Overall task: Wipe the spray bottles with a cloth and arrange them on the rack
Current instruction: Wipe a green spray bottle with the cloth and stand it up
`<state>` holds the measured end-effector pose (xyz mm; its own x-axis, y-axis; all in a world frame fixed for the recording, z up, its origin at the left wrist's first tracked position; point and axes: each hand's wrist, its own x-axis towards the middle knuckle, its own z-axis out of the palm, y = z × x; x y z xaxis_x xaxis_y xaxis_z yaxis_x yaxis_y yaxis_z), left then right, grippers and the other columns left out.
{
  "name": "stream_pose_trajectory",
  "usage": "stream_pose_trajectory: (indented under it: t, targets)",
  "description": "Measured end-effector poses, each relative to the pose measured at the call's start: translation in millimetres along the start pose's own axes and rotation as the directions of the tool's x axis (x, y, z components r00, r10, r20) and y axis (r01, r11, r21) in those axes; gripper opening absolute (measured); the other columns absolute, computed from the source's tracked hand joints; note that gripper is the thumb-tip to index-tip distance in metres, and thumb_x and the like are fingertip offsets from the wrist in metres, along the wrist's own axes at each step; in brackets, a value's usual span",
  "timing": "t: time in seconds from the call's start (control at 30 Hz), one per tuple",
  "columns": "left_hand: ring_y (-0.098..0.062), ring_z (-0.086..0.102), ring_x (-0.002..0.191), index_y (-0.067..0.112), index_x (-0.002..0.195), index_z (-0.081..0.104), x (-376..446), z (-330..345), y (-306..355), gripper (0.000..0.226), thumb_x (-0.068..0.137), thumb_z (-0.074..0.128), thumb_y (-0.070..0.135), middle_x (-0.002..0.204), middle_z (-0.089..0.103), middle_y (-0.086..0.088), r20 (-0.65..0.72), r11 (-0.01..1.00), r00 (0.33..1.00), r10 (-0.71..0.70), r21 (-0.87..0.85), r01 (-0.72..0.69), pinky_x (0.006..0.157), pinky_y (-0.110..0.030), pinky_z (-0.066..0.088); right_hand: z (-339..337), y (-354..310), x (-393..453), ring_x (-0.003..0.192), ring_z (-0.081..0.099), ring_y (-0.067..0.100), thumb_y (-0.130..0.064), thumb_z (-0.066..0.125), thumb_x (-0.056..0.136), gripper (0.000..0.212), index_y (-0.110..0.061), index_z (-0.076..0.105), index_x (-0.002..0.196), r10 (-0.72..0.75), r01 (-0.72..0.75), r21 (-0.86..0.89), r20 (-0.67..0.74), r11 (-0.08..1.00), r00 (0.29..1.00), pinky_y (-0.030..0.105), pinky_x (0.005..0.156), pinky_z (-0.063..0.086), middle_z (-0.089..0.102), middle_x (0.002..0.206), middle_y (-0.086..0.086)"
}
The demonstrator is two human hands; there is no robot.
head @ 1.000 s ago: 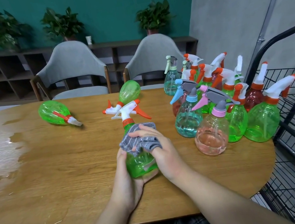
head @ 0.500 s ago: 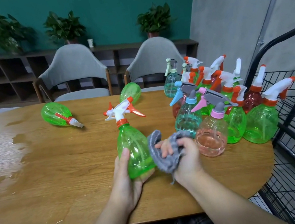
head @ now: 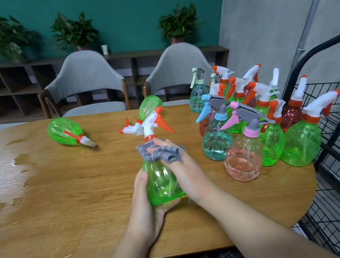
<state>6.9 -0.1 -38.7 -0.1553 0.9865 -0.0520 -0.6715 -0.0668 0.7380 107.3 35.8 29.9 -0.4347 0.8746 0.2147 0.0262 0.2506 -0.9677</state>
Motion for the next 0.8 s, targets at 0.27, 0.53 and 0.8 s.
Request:
stream_pose_trajectory:
  t: [0.27,0.53,0.8]
  targets:
    - [-0.020,0.070,0.100,0.021,0.123,0.061,-3,4,3,0.057,0.087,0.036,0.057,0.116,0.071,-0.008,0.034,0.997,0.997,-0.065,-0.049,0.066,0.073,-0.042,0.060,-1,10,-14,0.129,0.040,-0.004,-0.010,0.047,0.066,0.041,-0.015,0.074,0.097,-0.203,0.205,-0.142,0.033,0.968,0.979,0.013,0.106,0.025,0.054,0.127,-0.008]
    - [-0.031,0.055,0.124,0.012,0.144,0.043,-1,-5,1,0.109,0.060,0.078,0.071,0.139,0.054,-0.021,-0.018,0.998,0.999,-0.030,-0.061,0.029,0.087,-0.042,0.056,-8,25,-20,0.107,0.058,0.018,-0.029,0.047,0.062,0.024,-0.021,0.069,0.063,-0.317,0.316,0.024,0.025,0.948,0.948,0.026,0.096,0.037,0.066,0.083,-0.006]
    - [-0.026,0.071,0.099,0.015,0.136,0.051,1,-4,0,0.115,0.041,0.088,0.067,0.123,0.067,-0.014,-0.013,0.996,0.999,-0.046,-0.072,0.045,0.065,-0.041,0.059,-25,14,-23,0.058,0.057,0.023,-0.017,0.047,0.076,0.027,-0.008,0.057,0.053,0.300,-0.106,0.743,-0.132,0.661,0.945,0.036,0.077,0.047,0.055,0.055,0.011]
